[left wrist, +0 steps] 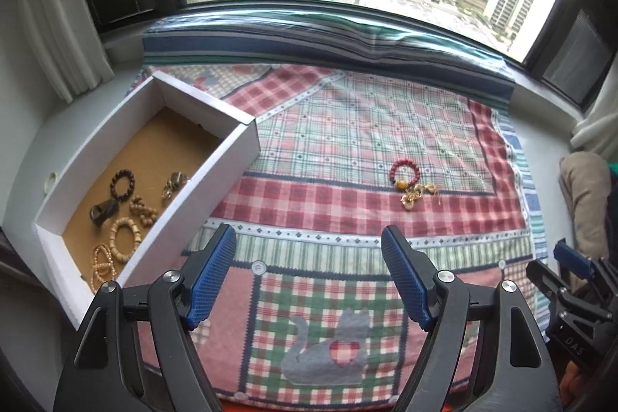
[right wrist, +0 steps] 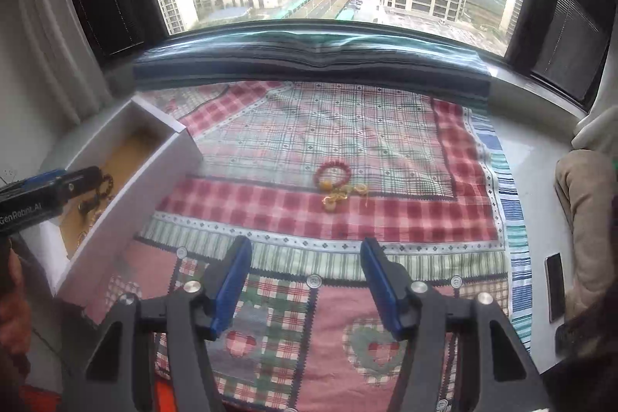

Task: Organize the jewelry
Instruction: 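Move both tools back toward the red bead bracelet on the quilt, then grasp the gold charm chain with the right tool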

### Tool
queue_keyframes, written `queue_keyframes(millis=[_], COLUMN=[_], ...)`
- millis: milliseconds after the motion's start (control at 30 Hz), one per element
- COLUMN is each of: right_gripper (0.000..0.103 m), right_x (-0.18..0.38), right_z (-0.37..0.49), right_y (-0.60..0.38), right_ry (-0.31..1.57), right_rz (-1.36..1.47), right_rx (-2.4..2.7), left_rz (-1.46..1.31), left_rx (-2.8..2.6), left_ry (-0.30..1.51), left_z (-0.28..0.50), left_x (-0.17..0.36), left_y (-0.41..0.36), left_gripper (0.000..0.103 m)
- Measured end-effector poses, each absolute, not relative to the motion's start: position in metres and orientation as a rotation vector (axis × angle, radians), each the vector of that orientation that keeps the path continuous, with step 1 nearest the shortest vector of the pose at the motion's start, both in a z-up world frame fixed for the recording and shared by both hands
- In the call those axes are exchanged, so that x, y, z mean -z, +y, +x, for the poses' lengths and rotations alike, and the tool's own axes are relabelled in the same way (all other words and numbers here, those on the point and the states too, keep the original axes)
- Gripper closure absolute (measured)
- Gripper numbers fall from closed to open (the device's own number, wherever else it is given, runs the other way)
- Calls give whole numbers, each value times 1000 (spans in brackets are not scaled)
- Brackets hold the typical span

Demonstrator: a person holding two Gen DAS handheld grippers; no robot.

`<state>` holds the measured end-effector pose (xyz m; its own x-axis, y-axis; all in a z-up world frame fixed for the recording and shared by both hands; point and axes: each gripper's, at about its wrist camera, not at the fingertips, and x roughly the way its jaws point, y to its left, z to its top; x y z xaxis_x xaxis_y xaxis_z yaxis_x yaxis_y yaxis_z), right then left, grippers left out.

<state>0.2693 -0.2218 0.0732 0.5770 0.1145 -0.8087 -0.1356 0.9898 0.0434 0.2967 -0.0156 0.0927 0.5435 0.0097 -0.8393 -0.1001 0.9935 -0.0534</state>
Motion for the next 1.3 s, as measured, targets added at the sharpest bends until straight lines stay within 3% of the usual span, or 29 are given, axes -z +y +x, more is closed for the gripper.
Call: queue_keyframes(millis=[200,400,867,1133,1300], right_gripper=[43,43,44,58,90], right_x=[-54,-36,102,156,164], right_z=[283,303,393,453,461], right_y=[-291,-287,-255,-229,-220], right_ry=[977,921,1054,1079,1075], right_rz=[-26,15,280,219,125], right_rx=[-145,-113,-77,-8,6], left_rz=[-97,-15,-39,-47,-23], left_rx=[-14,99,-1,-34,-21], left_ry=[1054,1071,1076,1118,1138], left_z=[317,347,365,366,374], left_x=[-71,-41,16,45,52], left_y=[-61,-74,-34,-23,-28], left_gripper=[24,24,24,24,24])
